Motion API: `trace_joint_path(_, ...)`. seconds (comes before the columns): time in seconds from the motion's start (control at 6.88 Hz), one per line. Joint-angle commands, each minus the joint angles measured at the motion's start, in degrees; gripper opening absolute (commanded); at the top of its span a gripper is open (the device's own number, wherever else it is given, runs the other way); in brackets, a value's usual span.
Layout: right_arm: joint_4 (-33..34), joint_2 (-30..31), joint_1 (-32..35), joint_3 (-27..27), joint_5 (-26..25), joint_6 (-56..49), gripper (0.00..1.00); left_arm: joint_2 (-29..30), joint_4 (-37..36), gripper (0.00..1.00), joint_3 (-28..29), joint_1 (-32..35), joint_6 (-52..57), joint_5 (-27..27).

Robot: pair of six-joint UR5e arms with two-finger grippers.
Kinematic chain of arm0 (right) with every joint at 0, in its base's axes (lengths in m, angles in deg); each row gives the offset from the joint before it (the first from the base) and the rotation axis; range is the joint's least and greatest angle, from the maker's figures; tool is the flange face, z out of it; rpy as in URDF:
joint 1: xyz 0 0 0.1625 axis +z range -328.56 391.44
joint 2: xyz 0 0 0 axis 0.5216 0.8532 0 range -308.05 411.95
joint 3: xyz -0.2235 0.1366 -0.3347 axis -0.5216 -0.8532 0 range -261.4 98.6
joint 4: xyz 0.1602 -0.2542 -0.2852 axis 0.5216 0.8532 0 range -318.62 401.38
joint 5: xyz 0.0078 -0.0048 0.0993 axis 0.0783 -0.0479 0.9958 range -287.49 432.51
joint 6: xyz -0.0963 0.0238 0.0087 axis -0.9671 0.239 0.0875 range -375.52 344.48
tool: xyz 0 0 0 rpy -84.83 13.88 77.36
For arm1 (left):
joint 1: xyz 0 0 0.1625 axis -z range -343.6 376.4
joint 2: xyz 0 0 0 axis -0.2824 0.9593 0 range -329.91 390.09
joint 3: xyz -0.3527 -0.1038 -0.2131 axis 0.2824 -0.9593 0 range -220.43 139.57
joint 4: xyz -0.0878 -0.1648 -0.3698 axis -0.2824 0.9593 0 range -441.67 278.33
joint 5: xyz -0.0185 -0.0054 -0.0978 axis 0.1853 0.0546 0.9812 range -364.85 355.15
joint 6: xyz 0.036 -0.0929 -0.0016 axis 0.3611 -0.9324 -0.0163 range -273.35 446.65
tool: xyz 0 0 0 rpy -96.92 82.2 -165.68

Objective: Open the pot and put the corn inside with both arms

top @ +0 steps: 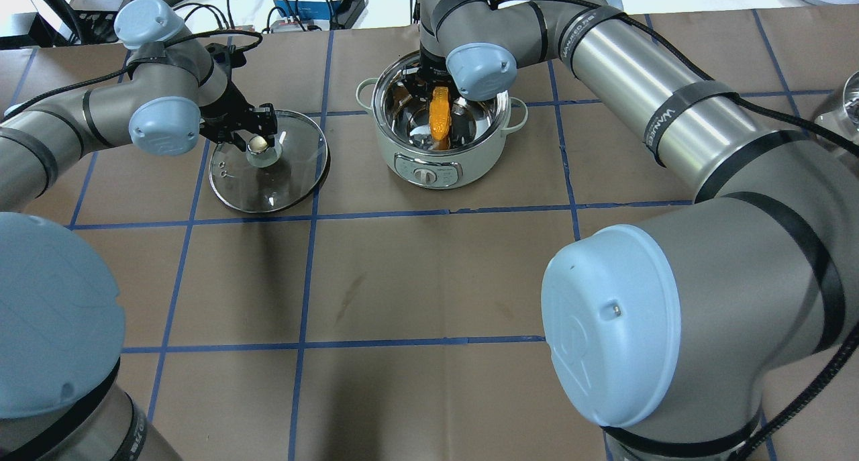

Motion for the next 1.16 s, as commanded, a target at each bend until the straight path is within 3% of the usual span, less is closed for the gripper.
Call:
trace_joint_path(0.0,-0.11,3.12,-0.14,1.42,-0.09,-0.94,1.00,0.09,-0.38,0.94,0.13,-0.09,0.08,-1.44)
trace_joint_path(0.15,-2.47,8.55,-1.27,2.29,0.08,-1.11,1.00,-0.44,-0.29,1.00,1.09,0.00,-0.27,-1.61)
trace_joint_path(0.29,-11.28,14.69,-2.85,2.56,-0.18,-1.11,1.00,-3.31,0.92,1.00,1.79,1.22,-1.40,-1.61)
trace_joint_path(0.58,-28.43,28.74,-9.51,5.35,-0.09,-4.51,1.00,-14.08,16.23,1.00,2.32,2.19,-3.08,-1.61)
trace_joint_path(0.87,-29.82,41.94,-12.79,17.87,-0.26,-5.95,1.00,-24.90,30.05,1.00,2.68,3.86,-2.82,-5.30)
trace_joint_path(1.02,-28.69,44.17,-12.88,21.86,-0.01,-5.95,1.00,-28.27,31.94,1.00,1.72,5.61,-2.99,-5.39)
